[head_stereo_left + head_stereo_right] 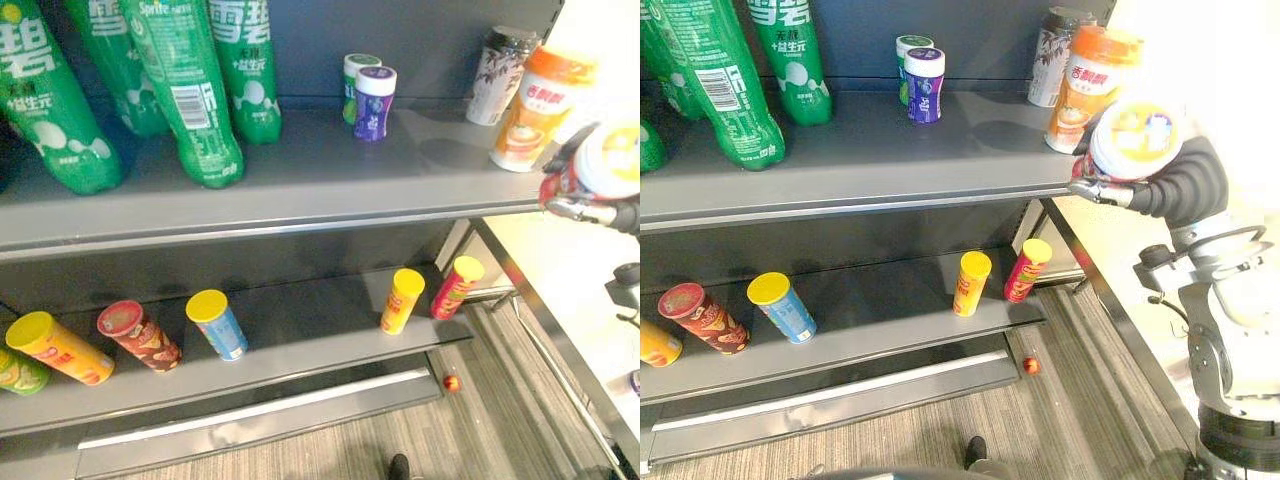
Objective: Put the gum and the chips on the shelf.
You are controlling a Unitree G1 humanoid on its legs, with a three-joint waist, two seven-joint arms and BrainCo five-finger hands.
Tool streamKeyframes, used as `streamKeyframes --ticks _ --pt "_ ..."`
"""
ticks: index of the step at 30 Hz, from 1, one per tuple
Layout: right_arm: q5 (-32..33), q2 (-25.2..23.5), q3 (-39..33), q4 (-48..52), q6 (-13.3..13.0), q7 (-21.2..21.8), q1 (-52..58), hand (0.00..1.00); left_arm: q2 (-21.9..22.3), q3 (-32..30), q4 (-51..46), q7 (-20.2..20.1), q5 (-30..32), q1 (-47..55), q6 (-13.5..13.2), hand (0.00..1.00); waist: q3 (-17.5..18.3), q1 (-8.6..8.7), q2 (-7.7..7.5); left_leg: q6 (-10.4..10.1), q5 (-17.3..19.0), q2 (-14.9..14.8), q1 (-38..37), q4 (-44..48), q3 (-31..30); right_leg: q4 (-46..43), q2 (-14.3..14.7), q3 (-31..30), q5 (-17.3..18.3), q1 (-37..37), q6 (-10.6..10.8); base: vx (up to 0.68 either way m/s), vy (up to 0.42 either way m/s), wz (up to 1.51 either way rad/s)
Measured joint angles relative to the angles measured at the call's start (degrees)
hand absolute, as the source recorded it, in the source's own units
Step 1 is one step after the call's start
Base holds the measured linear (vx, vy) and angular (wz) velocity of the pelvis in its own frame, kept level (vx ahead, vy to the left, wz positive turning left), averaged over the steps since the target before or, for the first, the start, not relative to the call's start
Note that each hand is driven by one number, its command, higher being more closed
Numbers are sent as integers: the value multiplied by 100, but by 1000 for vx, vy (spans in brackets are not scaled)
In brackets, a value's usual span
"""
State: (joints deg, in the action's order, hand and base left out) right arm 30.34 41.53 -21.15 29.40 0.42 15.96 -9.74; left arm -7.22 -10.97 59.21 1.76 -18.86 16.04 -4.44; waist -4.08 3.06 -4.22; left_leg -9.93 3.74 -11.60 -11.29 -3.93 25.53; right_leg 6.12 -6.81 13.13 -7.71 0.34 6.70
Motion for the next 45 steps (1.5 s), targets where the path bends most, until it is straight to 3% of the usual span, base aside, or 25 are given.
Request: streamKeyframes --ticks 8,16,24,36,45 --pt "671 70 463 -316 355 -65 -594 100 -29 54 5 29 169 -4 7 0 45 -10 -23 12 -9 16 9 1 -104 0 -30 83 0 32 0 -6 -3 3" --pt "1133 -50 1165 -340 1100 -245 -701 100 -43 164 2 65 171 -14 93 0 62 -31 -4 31 -24 21 28 3 -184 1 -58 198 0 86 1 -22 -11 6" --pt "1545 -426 1553 -502 1620 -345 -701 100 -52 215 7 86 185 -42 141 0 105 -118 48 42 -51 16 95 12 -272 1 -63 244 0 81 0 -13 -7 5" --pt "1792 -888 2007 -648 1677 -827 -1140 100 -53 282 12 87 228 -84 203 0 128 -189 70 56 -85 22 153 10 -408 2 -93 377 0 108 0 -8 -4 4" --pt "1769 -909 2277 -1000 1675 -1033 -1593 100 -94 393 -2 135 227 -132 258 0 139 -326 89 71 -137 32 209 5 -463 2 -118 463 -1 110 0 -10 -2 5"
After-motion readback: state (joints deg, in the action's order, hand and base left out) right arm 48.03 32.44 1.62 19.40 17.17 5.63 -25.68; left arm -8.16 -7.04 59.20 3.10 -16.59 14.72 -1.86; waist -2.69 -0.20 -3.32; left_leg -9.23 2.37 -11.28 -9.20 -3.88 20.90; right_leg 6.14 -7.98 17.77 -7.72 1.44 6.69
